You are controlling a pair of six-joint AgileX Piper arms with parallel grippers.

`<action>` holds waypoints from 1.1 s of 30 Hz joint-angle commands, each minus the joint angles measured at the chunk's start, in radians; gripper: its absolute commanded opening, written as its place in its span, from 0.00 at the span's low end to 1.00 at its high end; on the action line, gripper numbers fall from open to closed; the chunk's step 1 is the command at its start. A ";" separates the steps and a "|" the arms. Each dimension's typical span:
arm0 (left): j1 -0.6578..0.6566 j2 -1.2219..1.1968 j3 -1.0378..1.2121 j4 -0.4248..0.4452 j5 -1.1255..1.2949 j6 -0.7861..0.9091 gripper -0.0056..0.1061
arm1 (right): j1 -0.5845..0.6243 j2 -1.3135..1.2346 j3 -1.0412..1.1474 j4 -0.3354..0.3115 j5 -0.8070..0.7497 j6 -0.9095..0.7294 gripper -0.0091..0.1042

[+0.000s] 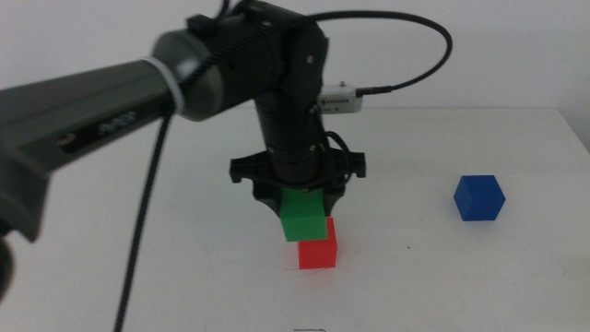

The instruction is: Stack red cubes first, then green, then blue cubes in a specific spot.

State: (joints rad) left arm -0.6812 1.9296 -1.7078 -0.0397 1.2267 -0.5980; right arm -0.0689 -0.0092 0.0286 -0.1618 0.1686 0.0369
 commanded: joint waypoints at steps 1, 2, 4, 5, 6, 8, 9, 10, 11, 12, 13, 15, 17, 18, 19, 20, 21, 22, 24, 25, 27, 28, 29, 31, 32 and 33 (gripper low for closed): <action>-0.017 -0.033 -0.050 -0.003 0.093 -0.034 0.11 | -0.005 -0.023 -0.018 -0.009 -0.077 -0.006 0.91; -0.023 -0.028 -0.058 -0.003 0.093 -0.042 0.11 | -0.005 -0.023 -0.018 -0.009 -0.077 -0.006 0.91; -0.026 -0.020 -0.068 0.000 0.093 -0.054 0.11 | -0.005 -0.023 -0.018 -0.009 -0.077 -0.006 0.91; -0.026 -0.013 -0.071 0.000 0.093 -0.054 0.11 | -0.005 -0.023 -0.018 -0.009 -0.077 -0.006 0.91; -0.026 -0.012 -0.071 0.000 0.093 -0.054 0.11 | -0.005 -0.023 -0.018 -0.009 -0.077 -0.006 0.91; -0.026 -0.007 -0.071 0.000 0.093 -0.055 0.11 | -0.005 -0.023 -0.018 -0.009 -0.077 -0.006 0.91; -0.026 -0.003 -0.071 0.000 0.093 -0.055 0.11 | -0.005 -0.023 -0.018 -0.009 -0.077 -0.006 0.91; -0.026 0.000 -0.071 0.001 0.093 -0.055 0.11 | -0.005 -0.023 -0.018 -0.009 -0.077 -0.006 0.91; -0.026 0.005 -0.071 0.001 0.091 -0.055 0.11 | -0.005 -0.023 -0.018 -0.009 -0.077 -0.006 0.91; -0.026 0.010 -0.071 0.002 0.088 -0.055 0.11 | -0.005 -0.023 -0.018 -0.009 -0.077 -0.006 0.91; -0.026 0.015 -0.071 0.004 0.076 -0.055 0.11 | -0.005 -0.023 -0.018 -0.009 -0.077 -0.006 0.91; -0.026 0.027 -0.072 0.004 0.052 -0.055 0.11 | -0.005 -0.023 -0.018 -0.009 -0.077 -0.006 0.91; -0.026 0.038 -0.072 0.005 0.031 -0.055 0.11 | -0.005 -0.023 -0.018 -0.009 -0.077 -0.006 0.91; -0.026 0.040 -0.072 0.003 0.026 -0.055 0.11 | -0.005 -0.023 -0.018 -0.009 -0.077 -0.006 0.91; -0.026 0.041 -0.072 0.003 0.023 -0.055 0.11 | -0.005 -0.023 -0.018 -0.009 -0.077 -0.006 0.91; -0.026 0.041 -0.072 0.004 0.021 -0.056 0.11 | -0.005 -0.023 -0.018 -0.009 -0.077 -0.006 0.91; -0.026 0.041 -0.074 0.007 0.019 -0.059 0.11 | -0.005 -0.023 -0.018 -0.009 -0.077 -0.006 0.91; -0.026 0.041 -0.074 0.008 0.017 -0.065 0.11 | -0.005 -0.023 -0.018 -0.009 -0.077 -0.006 0.91; -0.026 0.041 -0.074 0.012 0.006 -0.069 0.11 | -0.005 -0.023 -0.018 -0.009 -0.077 -0.006 0.91; -0.026 0.041 -0.074 0.012 -0.003 -0.070 0.11 | -0.005 -0.023 -0.018 -0.009 -0.077 -0.006 0.91; -0.026 0.041 -0.074 0.010 -0.015 -0.070 0.11 | -0.005 -0.023 -0.018 -0.009 -0.077 -0.006 0.91; -0.026 0.041 -0.074 0.009 -0.018 -0.070 0.11 | -0.005 -0.023 -0.018 -0.009 -0.077 -0.006 0.91; -0.026 0.041 -0.074 0.009 -0.019 -0.073 0.11 | -0.005 -0.023 -0.018 -0.009 -0.077 -0.006 0.91; -0.026 0.041 -0.074 0.010 -0.026 -0.078 0.11 | -0.005 -0.023 -0.018 -0.009 -0.077 -0.006 0.91; -0.026 0.041 -0.074 0.011 -0.036 -0.078 0.11 | -0.005 -0.023 -0.018 -0.009 -0.077 -0.006 0.91; -0.026 0.041 -0.074 0.011 -0.045 -0.078 0.11 | -0.005 -0.023 -0.018 -0.009 -0.077 -0.006 0.91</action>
State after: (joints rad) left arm -0.7032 2.0305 -1.7461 -0.0307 1.2082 -0.6601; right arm -0.0689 -0.0092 0.0286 -0.1618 0.1686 0.0369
